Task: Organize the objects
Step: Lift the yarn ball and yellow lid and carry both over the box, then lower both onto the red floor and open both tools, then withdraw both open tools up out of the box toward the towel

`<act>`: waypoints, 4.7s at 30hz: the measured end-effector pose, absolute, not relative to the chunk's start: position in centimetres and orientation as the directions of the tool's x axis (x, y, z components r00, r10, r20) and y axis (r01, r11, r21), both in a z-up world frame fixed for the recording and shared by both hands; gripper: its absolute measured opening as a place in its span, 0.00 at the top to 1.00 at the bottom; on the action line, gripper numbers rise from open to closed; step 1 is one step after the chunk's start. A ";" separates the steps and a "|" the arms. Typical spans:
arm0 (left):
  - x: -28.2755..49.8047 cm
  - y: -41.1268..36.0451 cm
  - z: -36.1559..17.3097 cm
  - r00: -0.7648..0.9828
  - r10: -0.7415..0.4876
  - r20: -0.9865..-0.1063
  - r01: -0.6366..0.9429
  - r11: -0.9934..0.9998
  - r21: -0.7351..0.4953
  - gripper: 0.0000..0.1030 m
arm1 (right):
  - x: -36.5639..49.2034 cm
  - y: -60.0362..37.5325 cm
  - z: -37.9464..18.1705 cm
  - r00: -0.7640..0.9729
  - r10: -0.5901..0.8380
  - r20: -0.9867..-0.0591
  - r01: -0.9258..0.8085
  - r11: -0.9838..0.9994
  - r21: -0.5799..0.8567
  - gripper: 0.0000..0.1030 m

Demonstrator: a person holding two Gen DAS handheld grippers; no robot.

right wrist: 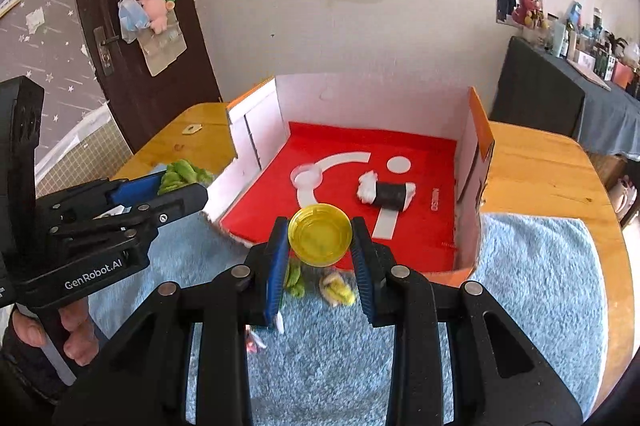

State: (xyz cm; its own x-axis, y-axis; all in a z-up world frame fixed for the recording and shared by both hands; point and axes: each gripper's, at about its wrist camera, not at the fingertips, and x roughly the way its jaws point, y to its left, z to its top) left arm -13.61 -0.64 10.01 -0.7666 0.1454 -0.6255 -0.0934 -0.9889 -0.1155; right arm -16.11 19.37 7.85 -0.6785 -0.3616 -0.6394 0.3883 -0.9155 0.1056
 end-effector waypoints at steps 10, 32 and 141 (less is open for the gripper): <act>-17.7 0.3 10.1 -0.717 0.177 -0.675 -0.115 -0.984 -0.137 0.62 | -19.1 19.2 8.4 -0.645 -0.356 -0.676 0.386 -0.915 0.114 0.72; -23.3 0.0 4.5 -0.537 0.232 -0.811 -0.122 -0.973 -0.198 0.61 | -24.5 19.1 3.1 -0.490 -0.288 -0.823 0.353 -0.929 0.114 0.72; -24.8 -1.4 4.3 -0.564 0.213 -0.798 -0.088 -0.976 -0.198 0.36 | -26.2 19.9 2.0 -0.534 -0.201 -0.821 0.324 -0.946 0.021 0.37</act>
State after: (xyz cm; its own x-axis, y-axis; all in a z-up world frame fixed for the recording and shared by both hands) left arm -24.76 -1.41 4.31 -0.5640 0.2128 -0.7979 -0.0882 -0.9762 -0.1981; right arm -26.22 19.85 2.03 -0.5342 -0.2012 -0.8211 0.3236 -0.9460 0.0212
